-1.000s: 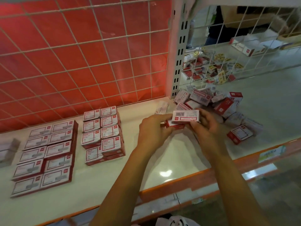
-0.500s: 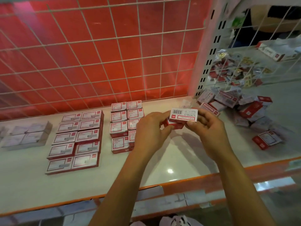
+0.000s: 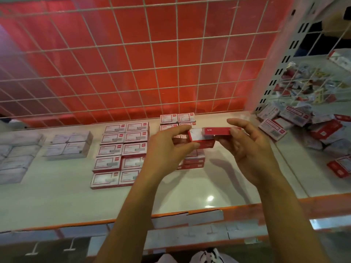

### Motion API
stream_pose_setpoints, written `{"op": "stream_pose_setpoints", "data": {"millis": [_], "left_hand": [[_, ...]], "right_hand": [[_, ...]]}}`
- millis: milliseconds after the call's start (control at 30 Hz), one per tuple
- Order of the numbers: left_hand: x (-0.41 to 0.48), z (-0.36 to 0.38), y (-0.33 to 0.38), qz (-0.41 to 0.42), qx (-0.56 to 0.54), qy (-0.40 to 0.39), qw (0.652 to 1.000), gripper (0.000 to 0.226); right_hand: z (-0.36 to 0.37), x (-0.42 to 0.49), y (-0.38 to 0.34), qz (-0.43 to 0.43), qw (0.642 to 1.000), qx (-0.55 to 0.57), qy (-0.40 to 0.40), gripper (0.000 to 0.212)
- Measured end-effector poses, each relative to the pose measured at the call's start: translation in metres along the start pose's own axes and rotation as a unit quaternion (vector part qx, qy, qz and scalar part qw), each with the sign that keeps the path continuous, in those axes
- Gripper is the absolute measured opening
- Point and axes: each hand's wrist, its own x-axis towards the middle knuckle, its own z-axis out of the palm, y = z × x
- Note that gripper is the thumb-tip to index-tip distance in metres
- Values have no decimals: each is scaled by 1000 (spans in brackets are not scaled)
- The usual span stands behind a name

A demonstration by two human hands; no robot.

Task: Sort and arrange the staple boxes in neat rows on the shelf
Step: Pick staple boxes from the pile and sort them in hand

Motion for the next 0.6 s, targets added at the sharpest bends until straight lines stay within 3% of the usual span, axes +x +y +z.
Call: {"op": "stream_pose_setpoints", "data": {"millis": [133,467,600], "left_hand": [[-7,-25,-13,-6,-46,-2,999,49],[-21,-69,-42,-1,-69,-26,997,46],[-25,-78,-52,8,-70,-38,997,42]], "right_hand": [[23,-4,5,3,1000,6,0,26],[72,-16,25,69,993,-46,81,25],[79,-16,29,70,992,-72,72,24]]}}
